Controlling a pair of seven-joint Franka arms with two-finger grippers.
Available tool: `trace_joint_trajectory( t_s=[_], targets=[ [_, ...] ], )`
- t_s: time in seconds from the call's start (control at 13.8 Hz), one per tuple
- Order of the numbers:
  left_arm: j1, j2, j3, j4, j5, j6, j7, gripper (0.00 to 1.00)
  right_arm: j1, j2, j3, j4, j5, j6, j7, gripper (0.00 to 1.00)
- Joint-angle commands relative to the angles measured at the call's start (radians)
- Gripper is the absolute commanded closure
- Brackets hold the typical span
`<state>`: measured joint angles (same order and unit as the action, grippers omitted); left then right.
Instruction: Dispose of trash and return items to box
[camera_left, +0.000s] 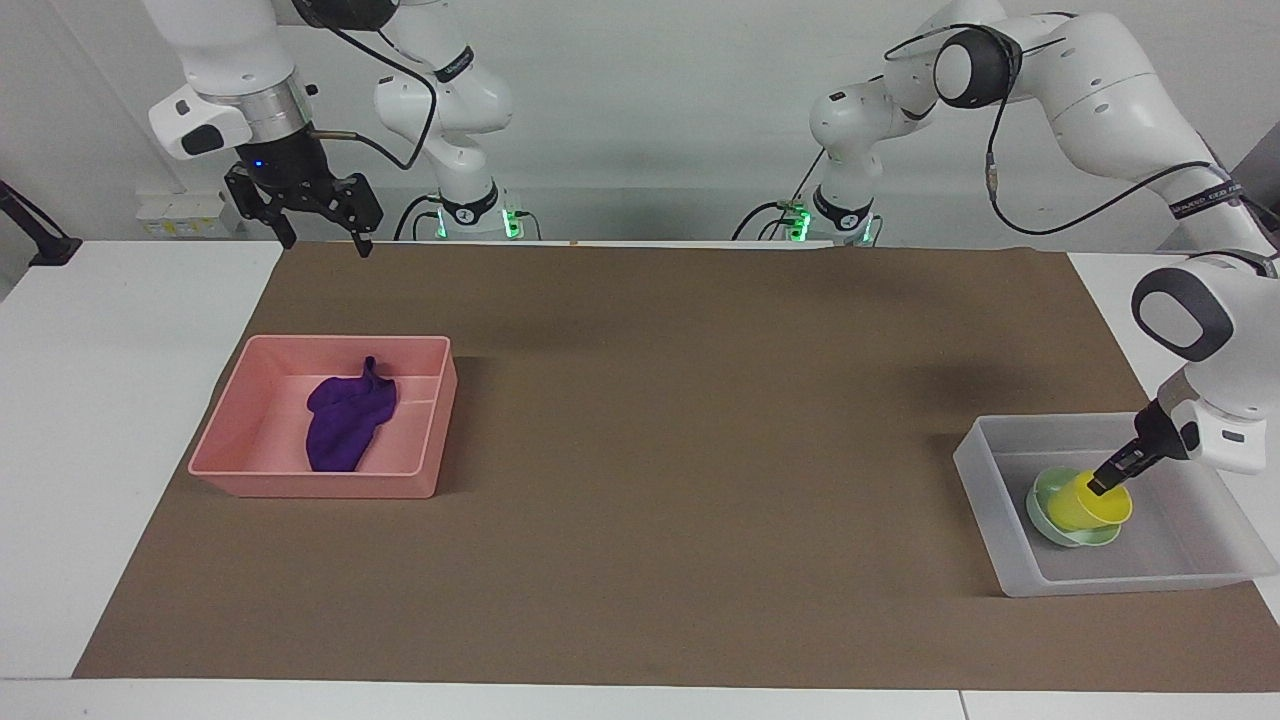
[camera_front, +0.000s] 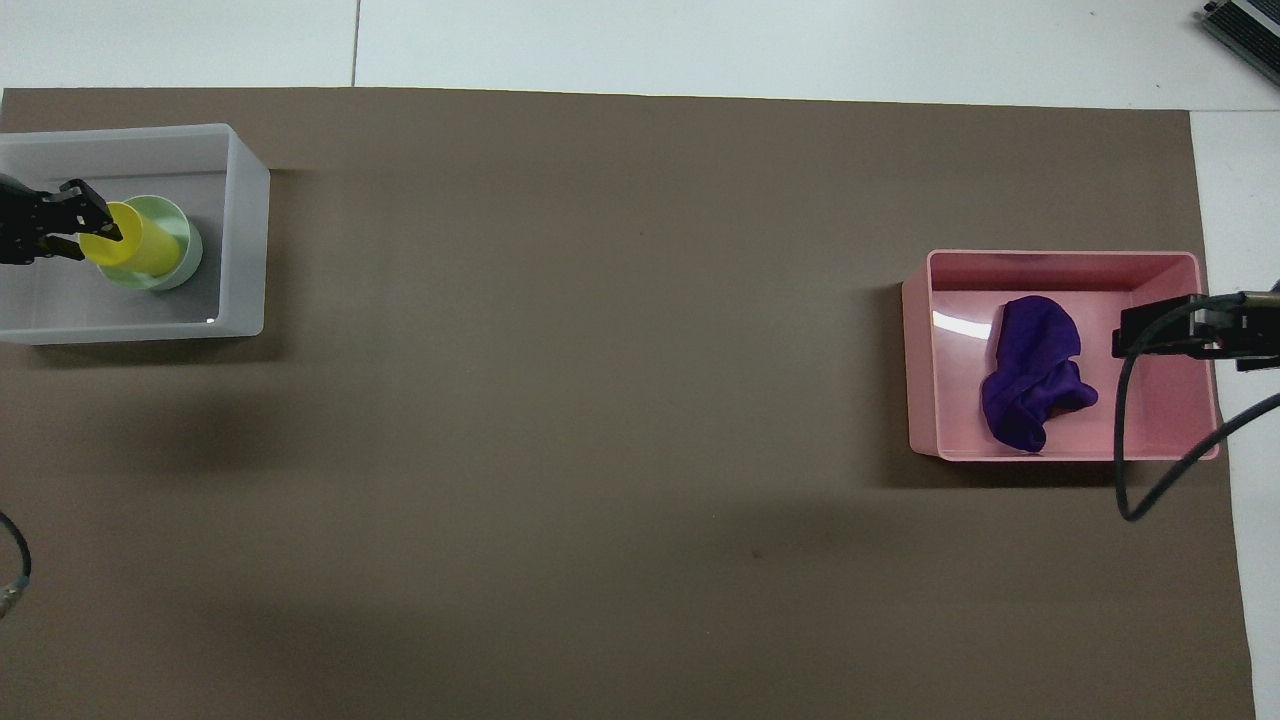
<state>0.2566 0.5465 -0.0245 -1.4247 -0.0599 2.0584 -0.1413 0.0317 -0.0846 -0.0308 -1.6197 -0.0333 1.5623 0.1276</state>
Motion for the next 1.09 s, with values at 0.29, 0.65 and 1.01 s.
trace_joint_trajectory(
  t_s=[0.29,0.65,1.01],
  targets=[
    [-0.008,-0.132,-0.006,0.027,0.018,-0.117,0.022,0.00,-0.018,-0.015,0.006,-0.009,0.018,-0.015,-0.031,0.00],
    [-0.106,-0.310,-0.014,0.017,0.041,-0.415,0.150,0.00,-0.018,-0.029,0.005,-0.037,0.018,-0.005,-0.074,0.00],
    [-0.226,-0.477,-0.014,-0.224,0.100,-0.385,0.104,0.00,-0.018,-0.029,0.005,-0.035,0.018,-0.007,-0.072,0.00]
  ],
)
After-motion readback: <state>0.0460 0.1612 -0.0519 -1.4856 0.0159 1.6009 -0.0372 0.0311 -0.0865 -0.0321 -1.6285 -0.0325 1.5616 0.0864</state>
